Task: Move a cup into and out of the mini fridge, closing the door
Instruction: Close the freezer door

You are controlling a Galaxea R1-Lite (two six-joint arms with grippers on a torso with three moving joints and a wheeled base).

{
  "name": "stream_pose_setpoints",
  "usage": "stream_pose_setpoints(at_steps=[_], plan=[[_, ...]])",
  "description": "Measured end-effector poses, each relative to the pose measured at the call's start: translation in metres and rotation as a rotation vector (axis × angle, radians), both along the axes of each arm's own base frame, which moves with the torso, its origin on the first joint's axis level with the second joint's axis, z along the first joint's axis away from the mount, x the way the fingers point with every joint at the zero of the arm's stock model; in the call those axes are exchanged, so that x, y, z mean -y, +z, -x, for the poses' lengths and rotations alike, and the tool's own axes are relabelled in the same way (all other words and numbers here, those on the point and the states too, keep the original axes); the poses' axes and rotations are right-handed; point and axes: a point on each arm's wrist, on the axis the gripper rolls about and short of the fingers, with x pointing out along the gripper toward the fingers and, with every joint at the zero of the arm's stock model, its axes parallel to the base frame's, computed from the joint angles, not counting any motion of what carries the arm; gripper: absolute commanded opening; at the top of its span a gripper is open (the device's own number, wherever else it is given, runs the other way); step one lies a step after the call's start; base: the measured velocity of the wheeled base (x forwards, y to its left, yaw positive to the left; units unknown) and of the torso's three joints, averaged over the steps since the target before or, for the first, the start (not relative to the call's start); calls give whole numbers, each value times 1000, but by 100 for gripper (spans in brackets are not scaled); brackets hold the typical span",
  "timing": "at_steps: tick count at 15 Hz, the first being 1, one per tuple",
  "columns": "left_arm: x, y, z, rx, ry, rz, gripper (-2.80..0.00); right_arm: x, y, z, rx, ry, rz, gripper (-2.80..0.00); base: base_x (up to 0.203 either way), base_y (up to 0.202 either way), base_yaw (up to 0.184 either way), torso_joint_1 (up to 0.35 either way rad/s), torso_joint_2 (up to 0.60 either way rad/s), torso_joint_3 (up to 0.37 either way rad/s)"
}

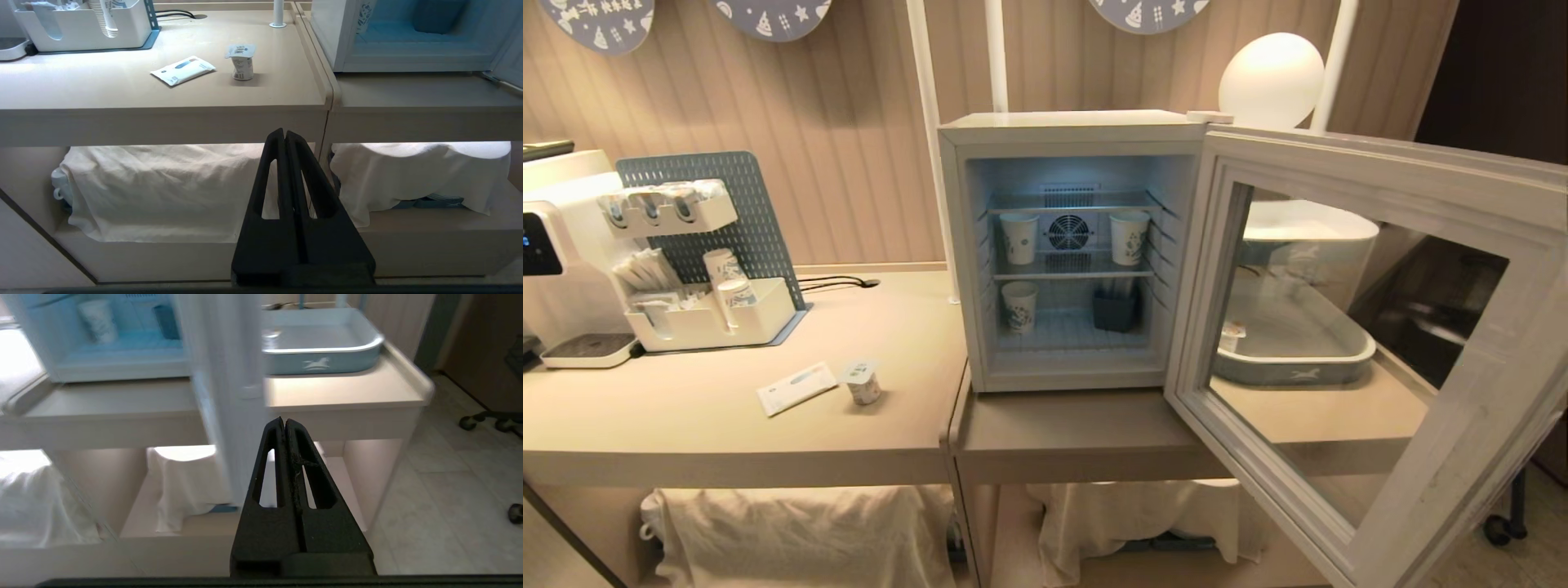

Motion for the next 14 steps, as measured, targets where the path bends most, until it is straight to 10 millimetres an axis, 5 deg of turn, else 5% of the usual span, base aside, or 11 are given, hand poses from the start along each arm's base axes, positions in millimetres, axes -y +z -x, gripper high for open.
stream_pose_setpoints(at_steps=[5,8,12,14], plan=[[0,0,0,2,2,1,-280,0,0,0,-1,1,-1,-280,0,-176,0,0,1,2],[0,0,0,1,0,2,-280,0,5,1,11,-3,-13,-280,0,-23,-1,0,2,0],[0,0,0,2,1,1,-280,0,82,4,36,4,-198,-280,0,0,0,0,0,0],[0,0,0,2,2,2,-280,0,120,-23,-44,-2,-281,-280,0,0,0,0,0,0]])
